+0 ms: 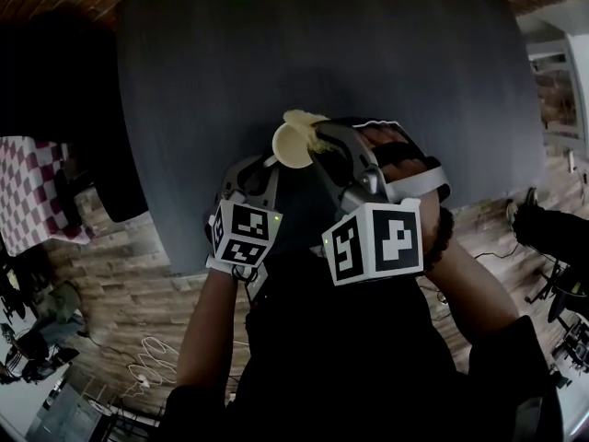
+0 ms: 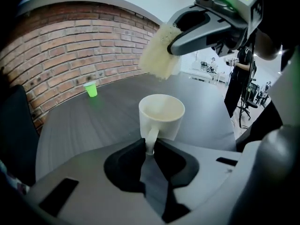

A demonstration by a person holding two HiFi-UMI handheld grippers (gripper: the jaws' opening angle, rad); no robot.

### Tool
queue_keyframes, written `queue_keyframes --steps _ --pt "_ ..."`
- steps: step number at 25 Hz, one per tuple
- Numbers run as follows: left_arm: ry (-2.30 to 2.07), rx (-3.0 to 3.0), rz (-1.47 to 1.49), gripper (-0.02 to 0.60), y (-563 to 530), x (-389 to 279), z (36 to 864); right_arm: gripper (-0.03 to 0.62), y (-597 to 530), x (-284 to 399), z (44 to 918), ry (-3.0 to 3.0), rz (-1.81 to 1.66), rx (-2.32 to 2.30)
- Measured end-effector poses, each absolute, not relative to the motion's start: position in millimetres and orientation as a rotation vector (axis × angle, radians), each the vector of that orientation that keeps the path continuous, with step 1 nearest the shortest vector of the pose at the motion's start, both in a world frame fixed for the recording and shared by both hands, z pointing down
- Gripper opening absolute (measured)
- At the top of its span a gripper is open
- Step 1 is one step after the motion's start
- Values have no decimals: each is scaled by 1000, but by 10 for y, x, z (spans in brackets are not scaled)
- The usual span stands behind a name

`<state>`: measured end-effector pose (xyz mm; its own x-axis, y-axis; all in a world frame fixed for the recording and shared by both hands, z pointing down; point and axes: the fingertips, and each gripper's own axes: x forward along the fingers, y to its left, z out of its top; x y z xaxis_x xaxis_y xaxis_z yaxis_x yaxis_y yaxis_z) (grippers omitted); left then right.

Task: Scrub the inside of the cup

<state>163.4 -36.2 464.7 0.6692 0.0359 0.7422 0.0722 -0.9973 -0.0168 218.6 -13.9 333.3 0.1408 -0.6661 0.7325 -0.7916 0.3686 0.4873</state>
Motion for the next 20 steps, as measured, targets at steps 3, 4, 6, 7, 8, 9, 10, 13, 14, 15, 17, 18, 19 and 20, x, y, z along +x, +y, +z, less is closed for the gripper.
queue_keyframes --steps 3,4,6,7,8,9,10,13,14,15,17,18,19,20 --pt "-95 -2822 -1265 69 -313 1615 4635 83 -70 2050 3476 -1624 244 1261" --pt "-96 -2820 -1267 69 -295 1607 4634 83 -62 1990 3598 -1625 257 1205" --pt "-99 -2815 -1264 69 -260 1602 4610 83 -81 1909 3857 -1604 255 1085" --pt "-101 -2810 -1261 69 -241 1607 4588 83 -103 1890 3974 -1591 258 1032" --pt "-104 -2803 -1259 69 -222 1616 4566 83 -128 1881 4081 -1582 272 989" --pt "-107 -2797 -1257 69 -201 1629 4552 83 -149 1885 4182 -1574 294 954" --pt "-110 -2793 -1256 69 -175 1644 4548 83 -160 1902 4276 -1562 316 926" --pt "-108 -2803 -1251 69 -71 1678 4550 83 -153 1994 4456 -1515 337 878" --pt "-103 -2810 -1249 69 -48 1678 4547 83 -153 2010 4468 -1511 334 876" --pt "-102 -2814 -1247 69 -41 1671 4542 83 -157 2013 4461 -1511 330 883" --pt "-116 -2811 -1242 69 -50 1649 4539 83 -158 1995 4399 -1511 311 912" --pt "-124 -2809 -1239 69 -57 1643 4540 83 -153 1986 4344 -1510 295 928" --pt "-127 -2811 -1236 69 -64 1641 4542 83 -149 1982 4275 -1512 276 944" --pt "-122 -2817 -1233 69 -69 1640 4546 83 -145 1984 4192 -1518 258 960"
